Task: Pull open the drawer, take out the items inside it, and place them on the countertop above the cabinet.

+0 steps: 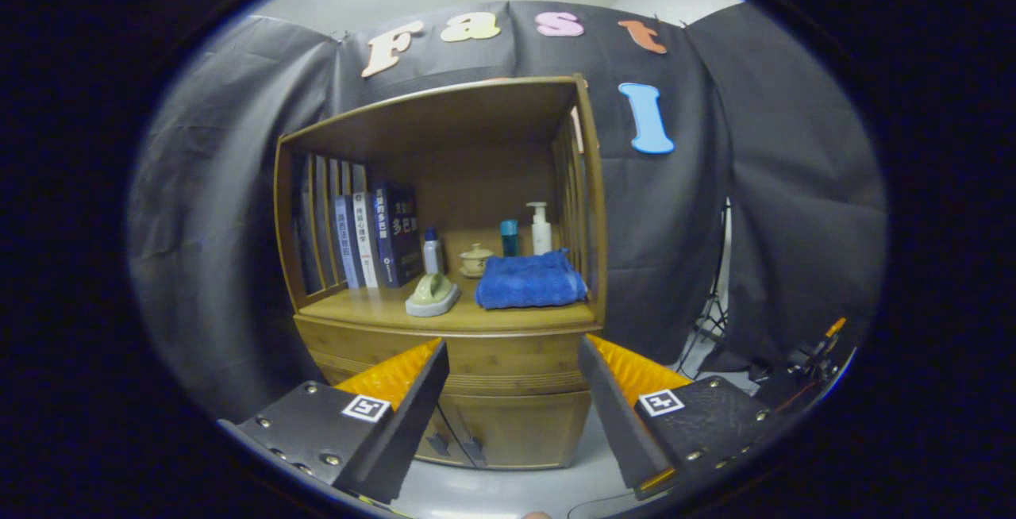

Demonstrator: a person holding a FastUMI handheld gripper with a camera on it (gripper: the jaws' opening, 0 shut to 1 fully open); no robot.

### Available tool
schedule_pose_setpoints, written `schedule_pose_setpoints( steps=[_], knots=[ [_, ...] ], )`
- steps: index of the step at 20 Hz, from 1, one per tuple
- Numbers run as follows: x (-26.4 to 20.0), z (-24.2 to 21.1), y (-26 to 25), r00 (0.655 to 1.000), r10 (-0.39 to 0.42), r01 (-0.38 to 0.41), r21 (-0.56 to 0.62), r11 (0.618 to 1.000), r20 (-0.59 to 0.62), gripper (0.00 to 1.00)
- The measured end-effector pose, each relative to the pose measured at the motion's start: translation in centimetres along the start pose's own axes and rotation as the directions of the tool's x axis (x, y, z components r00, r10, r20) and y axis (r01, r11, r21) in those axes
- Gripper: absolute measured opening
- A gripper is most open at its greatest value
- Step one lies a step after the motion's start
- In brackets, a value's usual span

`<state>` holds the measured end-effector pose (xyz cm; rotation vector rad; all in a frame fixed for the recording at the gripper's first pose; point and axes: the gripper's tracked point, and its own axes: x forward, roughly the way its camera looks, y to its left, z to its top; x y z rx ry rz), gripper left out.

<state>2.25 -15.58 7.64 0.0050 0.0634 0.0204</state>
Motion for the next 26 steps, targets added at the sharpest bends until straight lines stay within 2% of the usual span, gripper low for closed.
schedule_pose_setpoints(
  steps=[3,7,10,16,21,26],
  knots=[
    [-2.8,1.3,1.3,1.0,0.019,-0.019,0.043,0.999,-0.001,0.98],
    [-6.1,1.6,3.9,0.998,0.056,-0.055,0.035,0.998,-0.017,0.98],
    [-7.5,1.9,6.6,0.993,0.119,-0.118,0.052,0.992,-0.026,0.98],
    [-9.3,3.4,9.5,0.985,0.172,-0.173,0.048,0.984,0.012,0.98],
    [-9.5,3.9,9.1,0.985,0.17,-0.172,0.091,0.981,0.022,0.98],
    [-9.3,3.9,7.8,0.989,0.151,-0.151,0.087,0.985,0.012,0.99]
  ],
)
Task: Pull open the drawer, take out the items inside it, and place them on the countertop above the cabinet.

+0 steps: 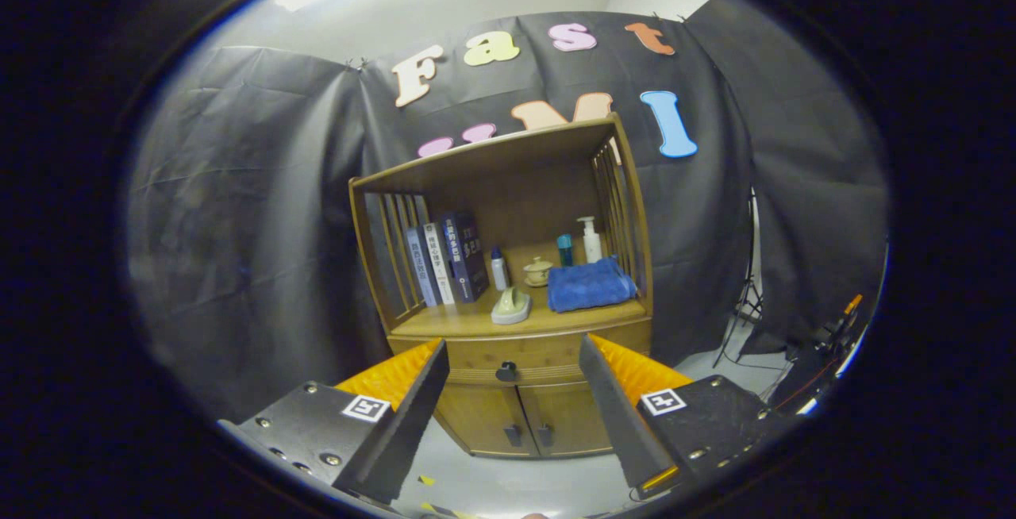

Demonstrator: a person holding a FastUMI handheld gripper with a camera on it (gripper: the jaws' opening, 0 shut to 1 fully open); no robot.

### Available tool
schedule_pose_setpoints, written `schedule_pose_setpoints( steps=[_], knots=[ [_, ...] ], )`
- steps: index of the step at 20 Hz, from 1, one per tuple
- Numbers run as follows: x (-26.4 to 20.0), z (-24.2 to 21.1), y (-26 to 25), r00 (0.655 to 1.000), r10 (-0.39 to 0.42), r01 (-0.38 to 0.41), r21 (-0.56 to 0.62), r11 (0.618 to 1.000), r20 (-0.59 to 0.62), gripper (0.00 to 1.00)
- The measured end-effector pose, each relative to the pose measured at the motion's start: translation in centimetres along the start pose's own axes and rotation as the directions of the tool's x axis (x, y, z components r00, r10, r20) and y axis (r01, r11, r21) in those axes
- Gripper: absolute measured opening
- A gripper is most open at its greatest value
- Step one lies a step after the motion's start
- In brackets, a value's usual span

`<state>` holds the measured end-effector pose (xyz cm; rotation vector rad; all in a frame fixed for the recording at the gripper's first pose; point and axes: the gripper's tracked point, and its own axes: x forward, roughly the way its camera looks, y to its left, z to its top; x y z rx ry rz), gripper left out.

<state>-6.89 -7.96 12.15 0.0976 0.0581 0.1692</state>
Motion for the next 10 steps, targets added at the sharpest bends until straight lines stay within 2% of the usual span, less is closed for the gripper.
schedule_pose_setpoints(
  steps=[10],
  knots=[
    [-0.6,1.2,1.7,0.999,0.023,-0.022,-0.035,0.999,0.036,0.99]
  ],
)
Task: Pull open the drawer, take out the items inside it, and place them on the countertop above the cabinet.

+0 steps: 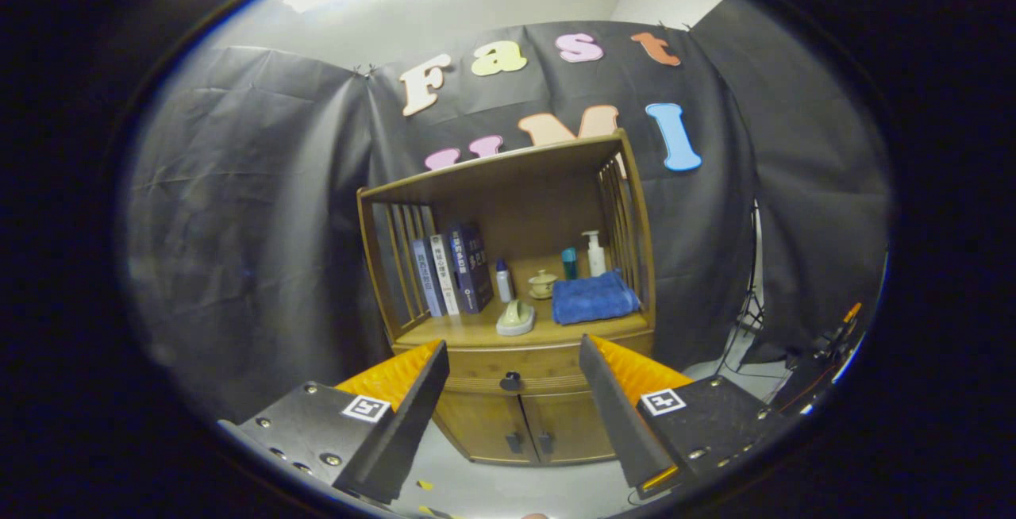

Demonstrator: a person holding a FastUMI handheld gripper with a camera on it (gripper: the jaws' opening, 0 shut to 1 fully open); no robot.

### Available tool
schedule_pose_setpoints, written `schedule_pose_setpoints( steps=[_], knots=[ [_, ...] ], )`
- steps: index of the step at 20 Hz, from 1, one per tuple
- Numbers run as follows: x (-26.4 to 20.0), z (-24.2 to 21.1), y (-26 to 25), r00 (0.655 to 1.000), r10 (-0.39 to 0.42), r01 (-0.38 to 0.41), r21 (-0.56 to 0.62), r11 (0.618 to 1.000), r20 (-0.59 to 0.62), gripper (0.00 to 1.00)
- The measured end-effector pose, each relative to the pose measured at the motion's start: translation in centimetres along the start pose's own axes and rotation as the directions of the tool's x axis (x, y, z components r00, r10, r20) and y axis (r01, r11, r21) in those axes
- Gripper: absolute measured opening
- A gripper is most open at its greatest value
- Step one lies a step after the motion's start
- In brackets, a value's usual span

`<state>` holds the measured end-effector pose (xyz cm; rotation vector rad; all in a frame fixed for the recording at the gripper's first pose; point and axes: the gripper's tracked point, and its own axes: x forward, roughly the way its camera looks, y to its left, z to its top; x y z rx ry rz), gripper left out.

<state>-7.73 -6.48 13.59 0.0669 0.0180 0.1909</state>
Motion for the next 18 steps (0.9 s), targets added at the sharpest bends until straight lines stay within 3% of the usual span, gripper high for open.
schedule_pose_setpoints(
  steps=[18],
  knots=[
    [1.4,-3.2,2.3,0.999,0.01,-0.014,-0.106,0.994,-0.04,0.99]
  ],
)
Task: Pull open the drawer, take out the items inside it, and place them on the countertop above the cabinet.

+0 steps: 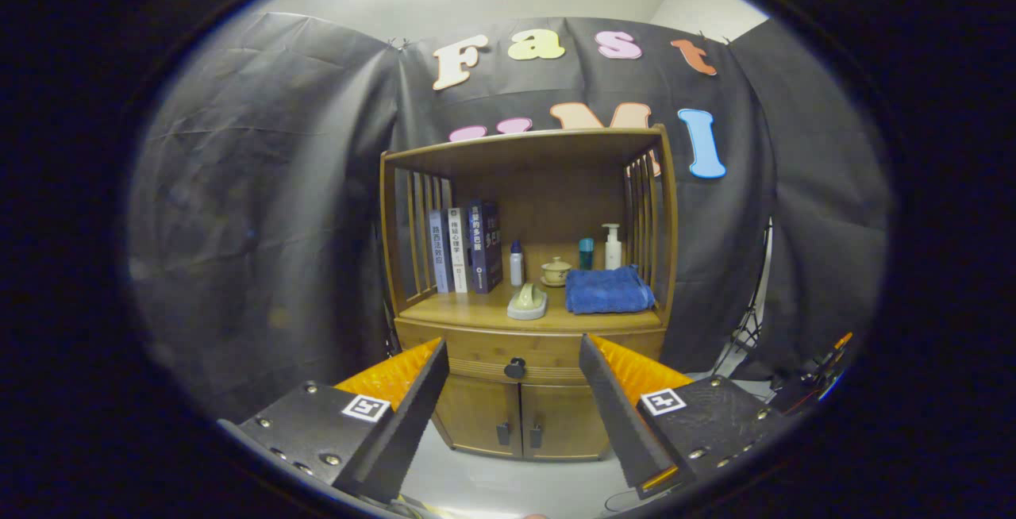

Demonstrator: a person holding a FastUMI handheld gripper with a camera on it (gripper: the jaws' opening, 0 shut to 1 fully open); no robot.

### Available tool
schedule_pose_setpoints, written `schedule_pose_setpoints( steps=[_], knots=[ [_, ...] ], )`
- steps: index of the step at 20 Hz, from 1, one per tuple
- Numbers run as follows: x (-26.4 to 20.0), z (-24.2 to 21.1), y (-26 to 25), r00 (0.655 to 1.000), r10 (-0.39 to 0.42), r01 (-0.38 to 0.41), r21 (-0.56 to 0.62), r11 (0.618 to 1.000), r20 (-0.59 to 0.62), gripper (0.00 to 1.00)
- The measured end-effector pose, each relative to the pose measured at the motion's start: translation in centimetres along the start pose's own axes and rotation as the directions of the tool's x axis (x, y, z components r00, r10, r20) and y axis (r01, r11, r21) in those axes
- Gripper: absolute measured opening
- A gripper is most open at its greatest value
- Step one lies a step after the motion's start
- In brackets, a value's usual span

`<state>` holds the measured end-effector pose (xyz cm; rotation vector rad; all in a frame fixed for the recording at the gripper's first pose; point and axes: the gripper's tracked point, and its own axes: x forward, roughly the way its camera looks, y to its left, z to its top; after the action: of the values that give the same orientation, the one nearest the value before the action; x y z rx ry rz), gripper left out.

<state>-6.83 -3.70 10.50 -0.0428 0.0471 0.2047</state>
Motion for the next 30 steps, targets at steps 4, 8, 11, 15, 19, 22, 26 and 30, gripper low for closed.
schedule_pose_setpoints(
  steps=[4,8,11,15,19,22,26,30],
  knots=[
    [0.2,-0.4,-0.1,1.0,0.002,-0.002,0.02,1.0,-0.01,0.99],
    [0.3,-0.5,-0.2,1.0,-0.002,0.002,0.013,1.0,-0.012,0.99],
    [0.3,-0.7,-0.4,1.0,-0.007,0.007,0.008,1.0,-0.015,0.99],
    [0.4,-0.8,-0.7,1.0,-0.012,0.013,0.016,1.0,-0.016,0.99],
    [0.2,0.0,-0.9,1.0,-0.021,0.021,0.017,1.0,0.014,0.99],
    [0.3,-0.2,-0.6,1.0,-0.016,0.016,0.017,1.0,0.013,0.99],
    [0.8,-2.0,-0.1,1.0,-0.014,0.014,-0.012,1.0,-0.026,0.99],
    [0.9,-2.0,0.4,1.0,-0.003,0.003,-0.023,1.0,-0.023,0.99]
  ],
)
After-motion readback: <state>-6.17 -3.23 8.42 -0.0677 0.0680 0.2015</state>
